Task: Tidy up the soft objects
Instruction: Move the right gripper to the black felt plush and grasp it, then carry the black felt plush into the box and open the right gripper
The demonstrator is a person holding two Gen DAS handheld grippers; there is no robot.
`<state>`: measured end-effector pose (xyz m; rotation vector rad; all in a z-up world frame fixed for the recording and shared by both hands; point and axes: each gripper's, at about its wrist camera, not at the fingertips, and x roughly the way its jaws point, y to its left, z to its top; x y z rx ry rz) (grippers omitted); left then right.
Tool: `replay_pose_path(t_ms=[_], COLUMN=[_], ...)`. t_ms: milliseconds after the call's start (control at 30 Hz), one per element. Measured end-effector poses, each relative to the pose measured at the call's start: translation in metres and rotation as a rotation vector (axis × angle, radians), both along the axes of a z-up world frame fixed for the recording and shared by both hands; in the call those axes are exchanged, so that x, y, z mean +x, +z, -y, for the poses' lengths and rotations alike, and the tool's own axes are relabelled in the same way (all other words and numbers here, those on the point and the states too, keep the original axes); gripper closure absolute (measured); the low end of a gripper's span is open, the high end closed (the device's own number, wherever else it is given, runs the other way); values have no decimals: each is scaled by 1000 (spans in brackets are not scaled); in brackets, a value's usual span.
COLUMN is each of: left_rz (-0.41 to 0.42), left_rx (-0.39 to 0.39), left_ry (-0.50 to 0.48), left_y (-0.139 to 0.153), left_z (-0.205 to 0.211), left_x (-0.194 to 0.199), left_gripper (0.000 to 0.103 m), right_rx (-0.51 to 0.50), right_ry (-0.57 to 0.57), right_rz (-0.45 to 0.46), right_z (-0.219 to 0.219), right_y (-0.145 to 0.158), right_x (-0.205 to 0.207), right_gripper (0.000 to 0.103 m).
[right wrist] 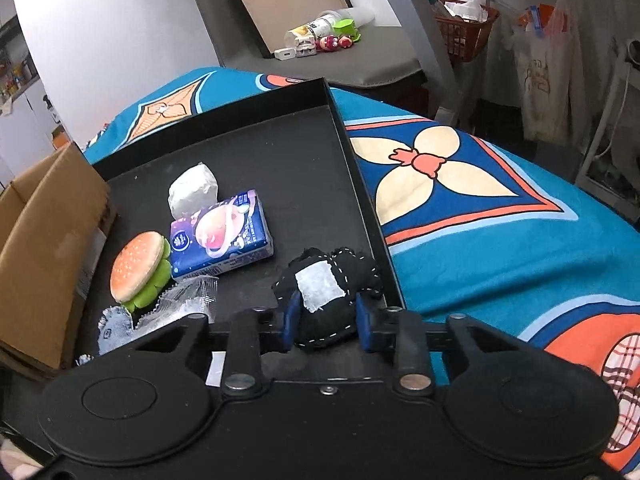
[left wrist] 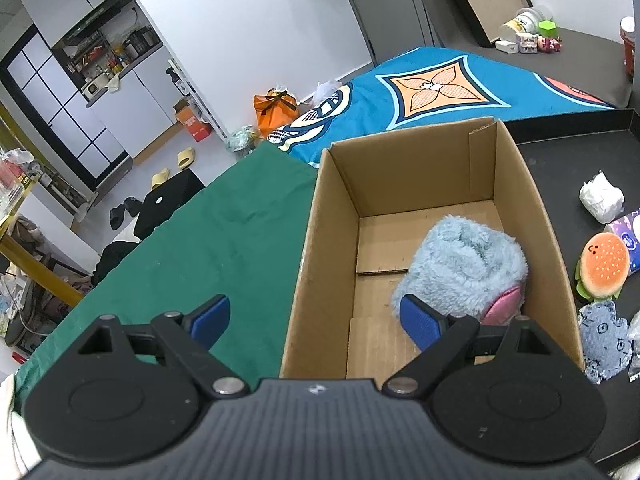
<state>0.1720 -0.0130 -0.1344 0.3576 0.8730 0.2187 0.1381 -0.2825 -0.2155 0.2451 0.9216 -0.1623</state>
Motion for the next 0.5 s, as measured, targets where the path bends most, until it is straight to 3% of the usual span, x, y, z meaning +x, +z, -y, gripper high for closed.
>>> replay_pose_path(t_ms=[500], left_rz=[20], left_rx=[-80], left_ry=[23], left_y=[6], left_z=[-17], left_x=[-5], left_gripper=[12], right_rx=[-46], right_ry=[36], right_rz=[64], right_z=[-15], right_y=[32], right_x=[-4], right_gripper=[77])
